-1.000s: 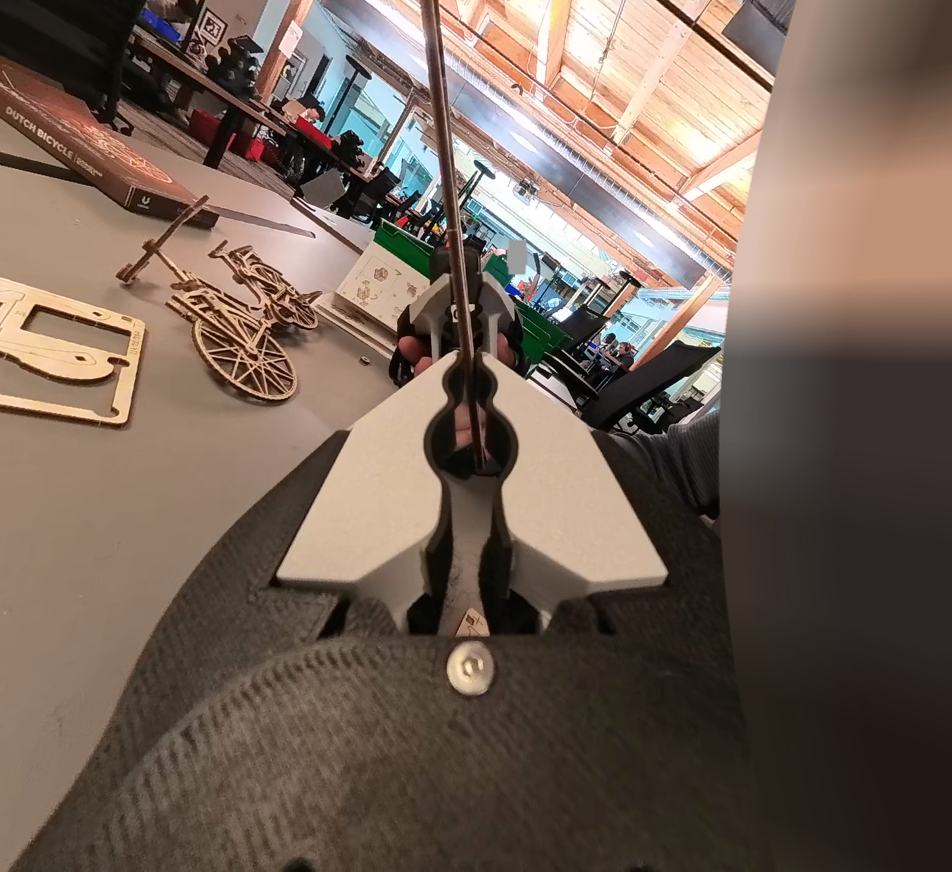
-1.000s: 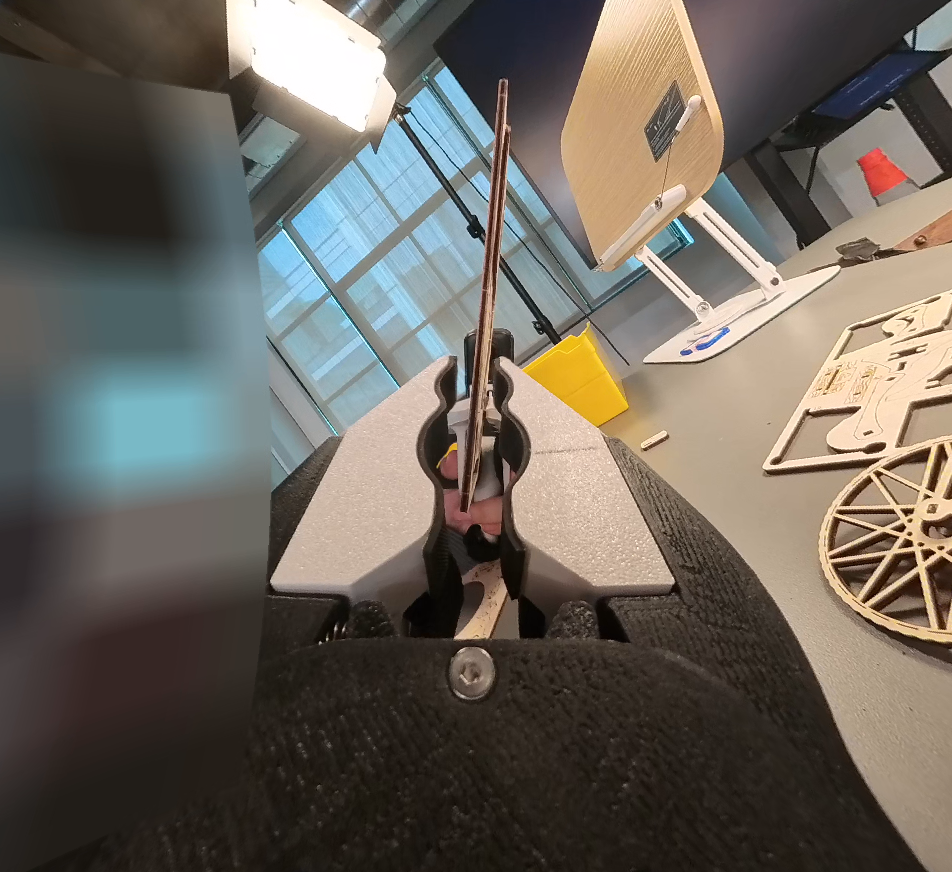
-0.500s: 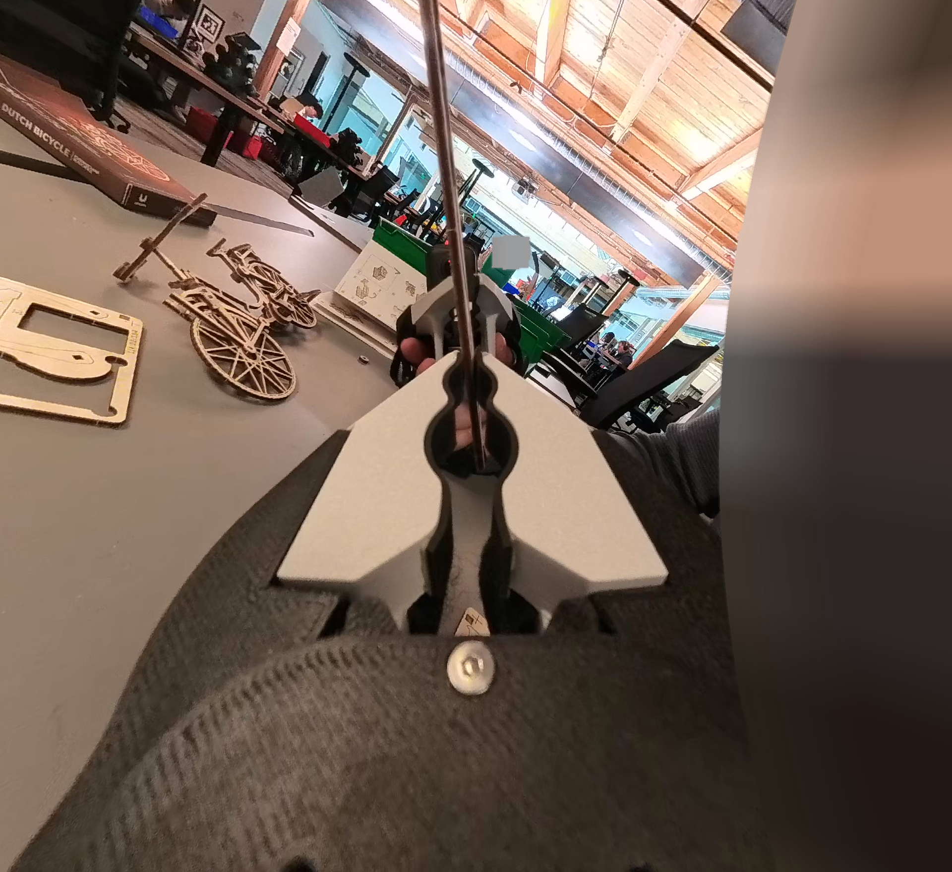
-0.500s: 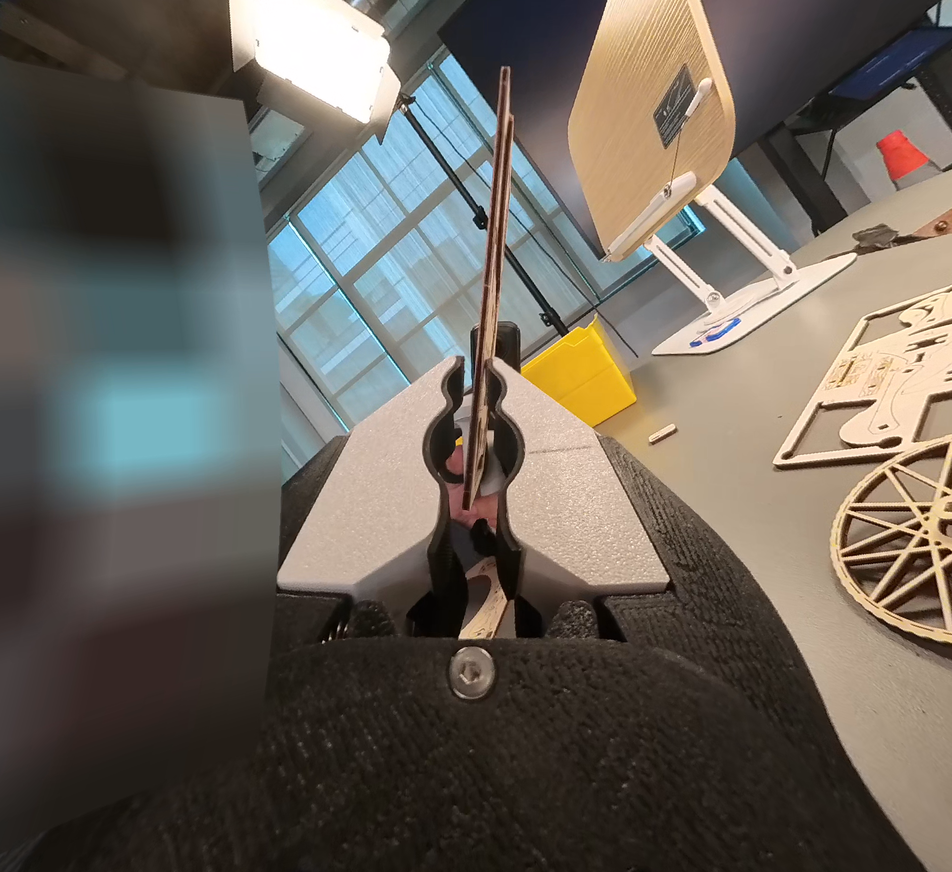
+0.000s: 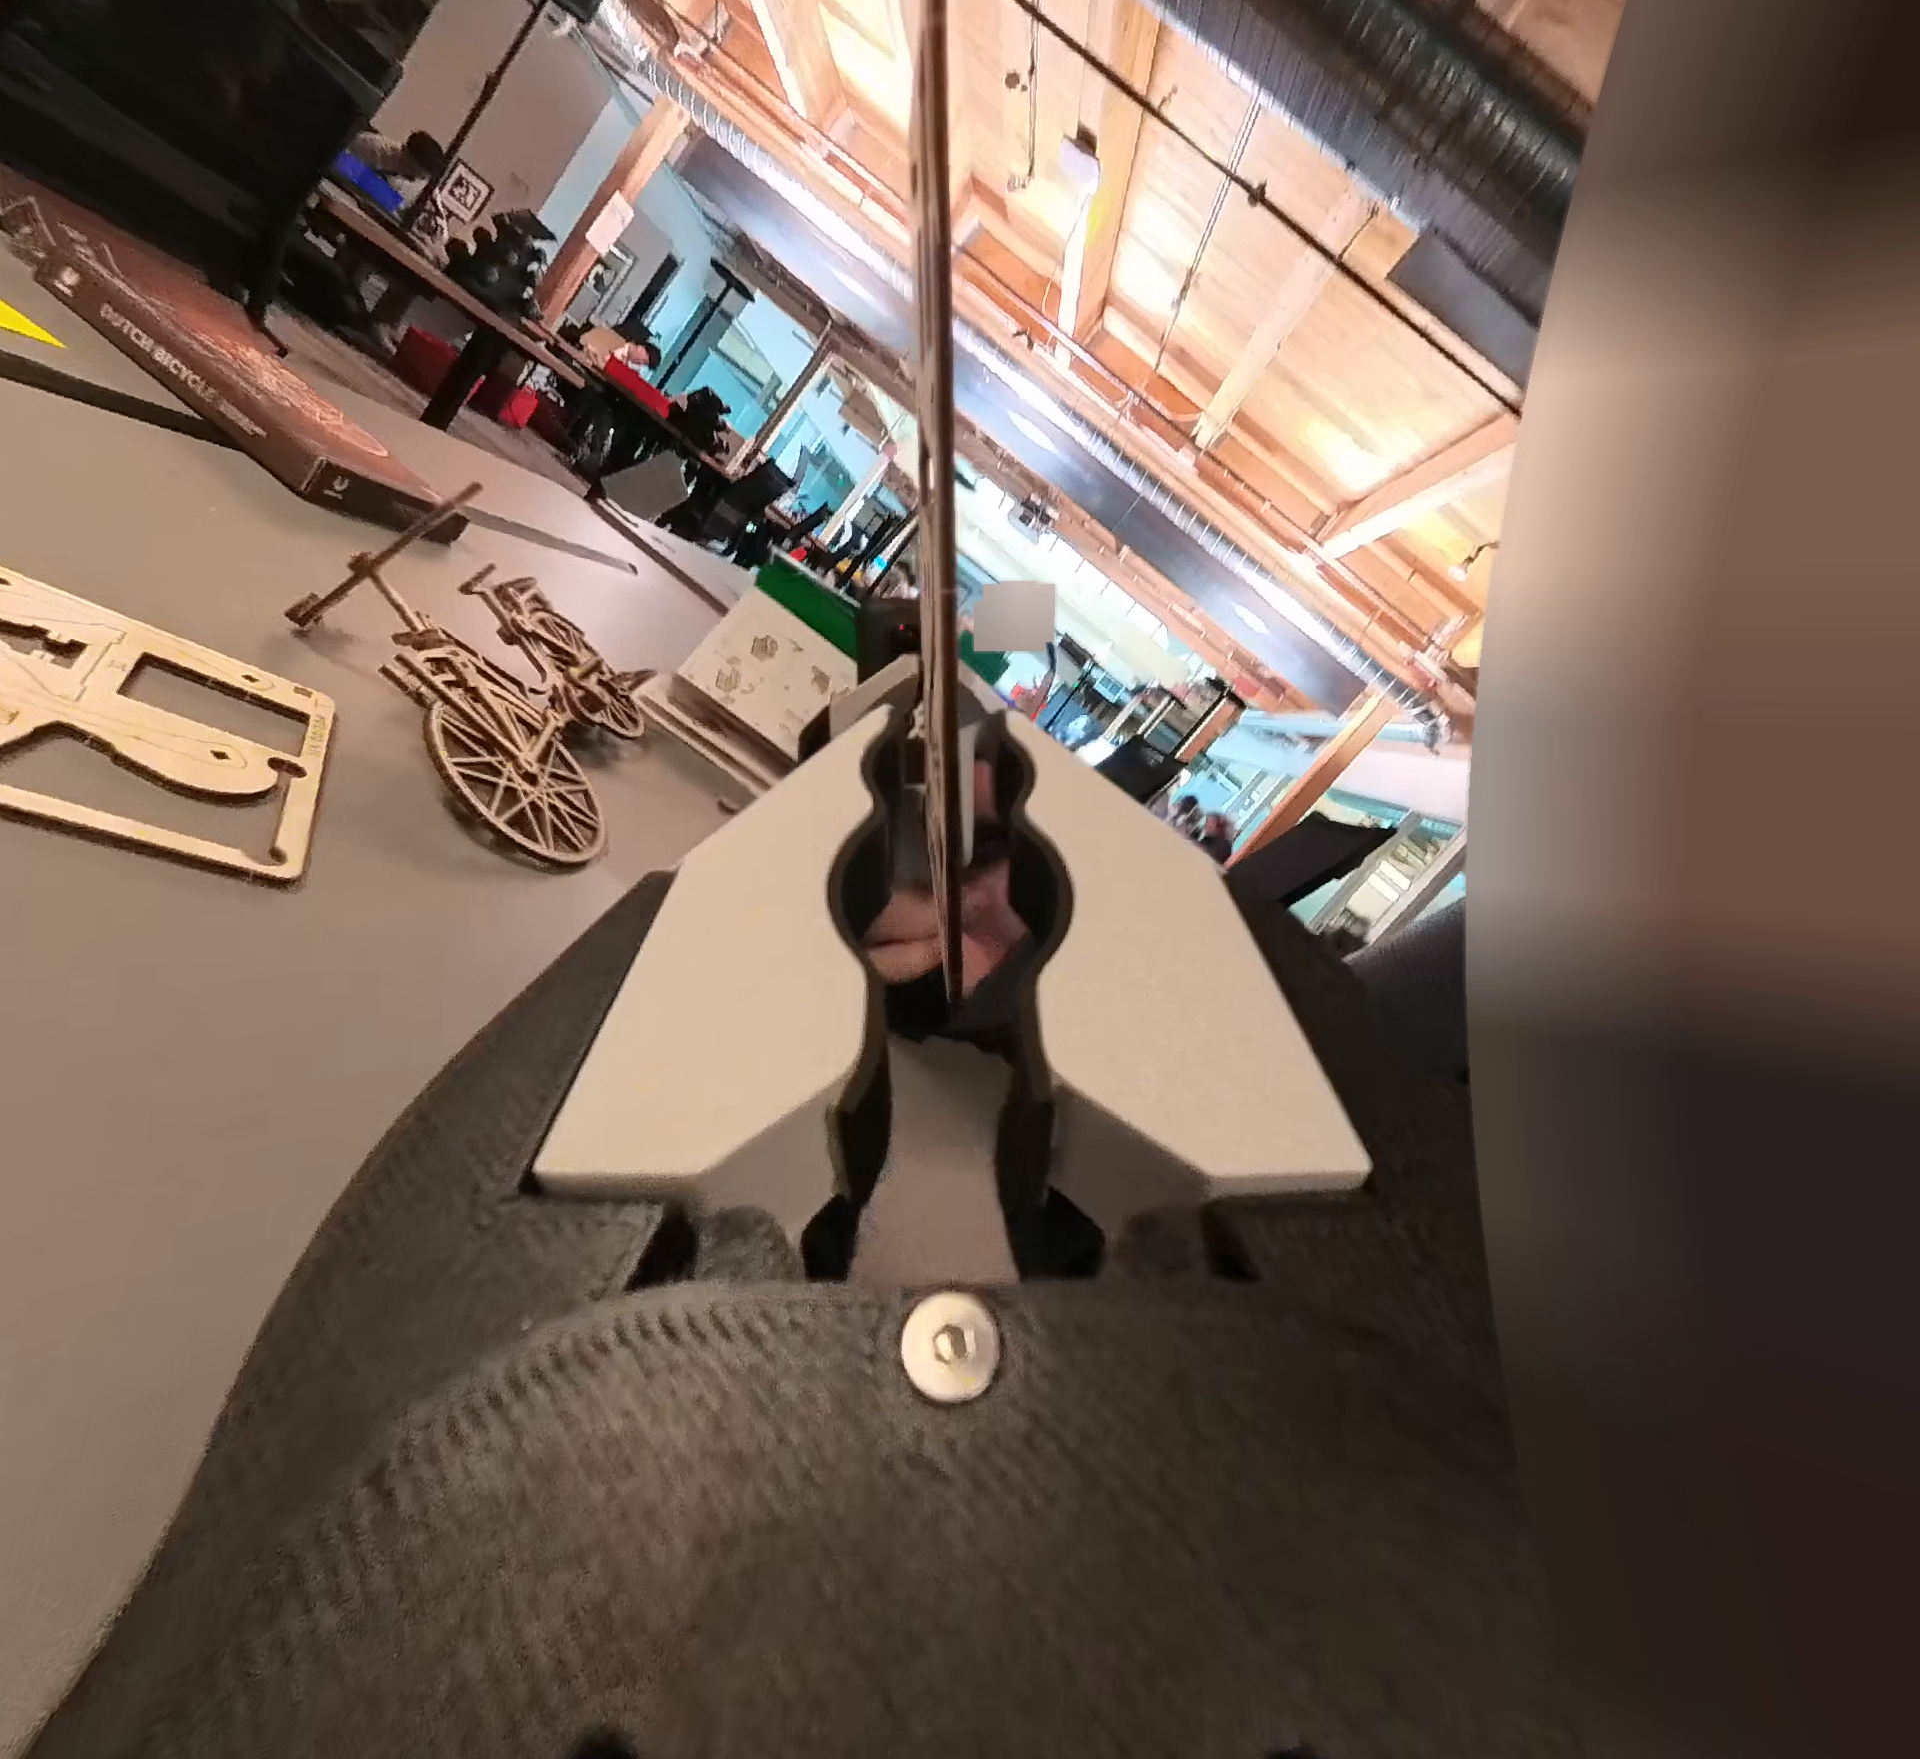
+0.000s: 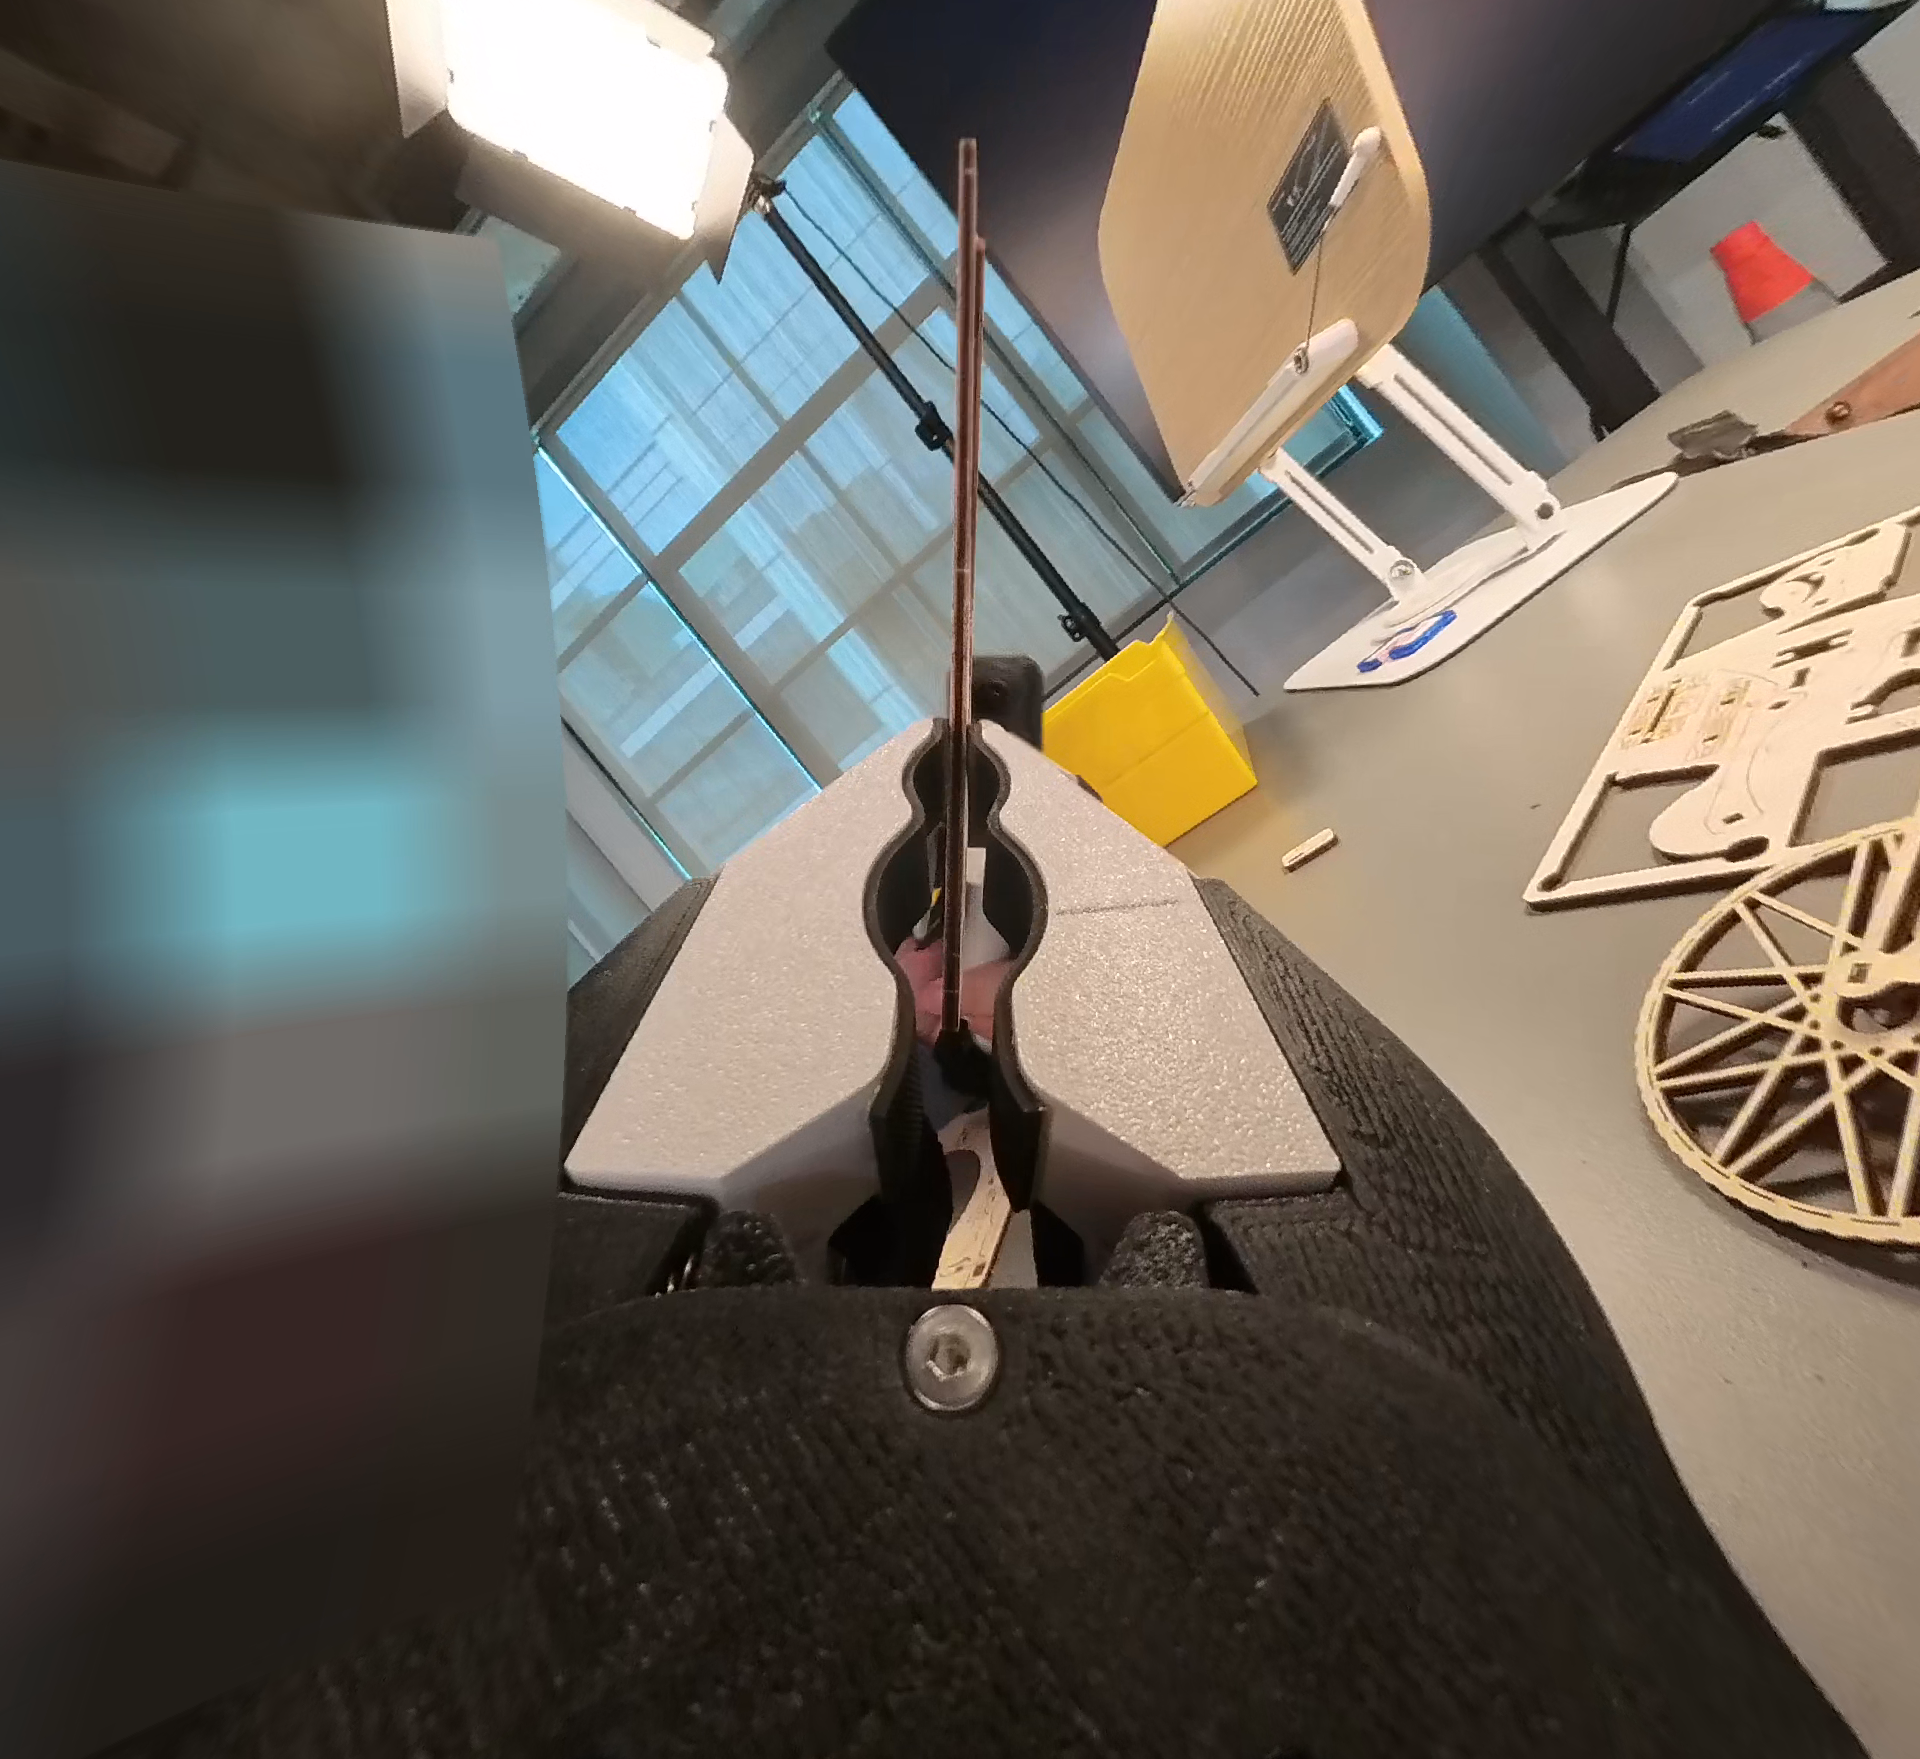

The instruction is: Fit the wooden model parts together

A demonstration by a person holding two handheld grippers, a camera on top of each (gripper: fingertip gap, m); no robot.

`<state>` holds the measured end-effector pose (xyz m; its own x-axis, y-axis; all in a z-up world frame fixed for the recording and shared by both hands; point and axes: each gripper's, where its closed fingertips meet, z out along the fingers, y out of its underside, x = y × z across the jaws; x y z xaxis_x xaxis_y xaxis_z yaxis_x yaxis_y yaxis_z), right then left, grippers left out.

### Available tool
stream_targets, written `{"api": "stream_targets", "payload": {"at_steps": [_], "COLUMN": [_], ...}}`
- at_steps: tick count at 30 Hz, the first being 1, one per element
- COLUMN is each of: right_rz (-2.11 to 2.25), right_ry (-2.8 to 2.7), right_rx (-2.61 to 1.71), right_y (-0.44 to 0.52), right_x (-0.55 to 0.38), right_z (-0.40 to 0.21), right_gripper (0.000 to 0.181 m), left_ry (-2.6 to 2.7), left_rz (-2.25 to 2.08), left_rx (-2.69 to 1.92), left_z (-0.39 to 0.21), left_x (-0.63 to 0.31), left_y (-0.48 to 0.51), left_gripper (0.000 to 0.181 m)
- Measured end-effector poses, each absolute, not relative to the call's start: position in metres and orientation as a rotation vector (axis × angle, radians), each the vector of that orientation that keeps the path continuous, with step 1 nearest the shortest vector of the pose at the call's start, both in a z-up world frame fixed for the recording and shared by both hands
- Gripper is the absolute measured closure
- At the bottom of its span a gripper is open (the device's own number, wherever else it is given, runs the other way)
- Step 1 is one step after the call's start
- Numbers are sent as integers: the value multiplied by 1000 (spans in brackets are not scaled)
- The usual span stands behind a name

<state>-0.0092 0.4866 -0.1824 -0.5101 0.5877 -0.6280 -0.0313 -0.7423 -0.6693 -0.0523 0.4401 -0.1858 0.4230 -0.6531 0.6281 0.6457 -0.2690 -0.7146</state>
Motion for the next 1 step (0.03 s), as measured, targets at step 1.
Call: {"api": "stream_targets", "payload": {"at_steps": [1], "right_rz": [2291], "right_ry": [-850], "right_rx": [-1284], "right_y": [487], "right_x": [-9], "right_z": [-182], "right_gripper": [181], "left_ry": [-17], "left_rz": [-1258], "left_rx": [-1339], "left_z": [-184], "left_x": [-56], "left_y": [440], "left_gripper": [167]}}
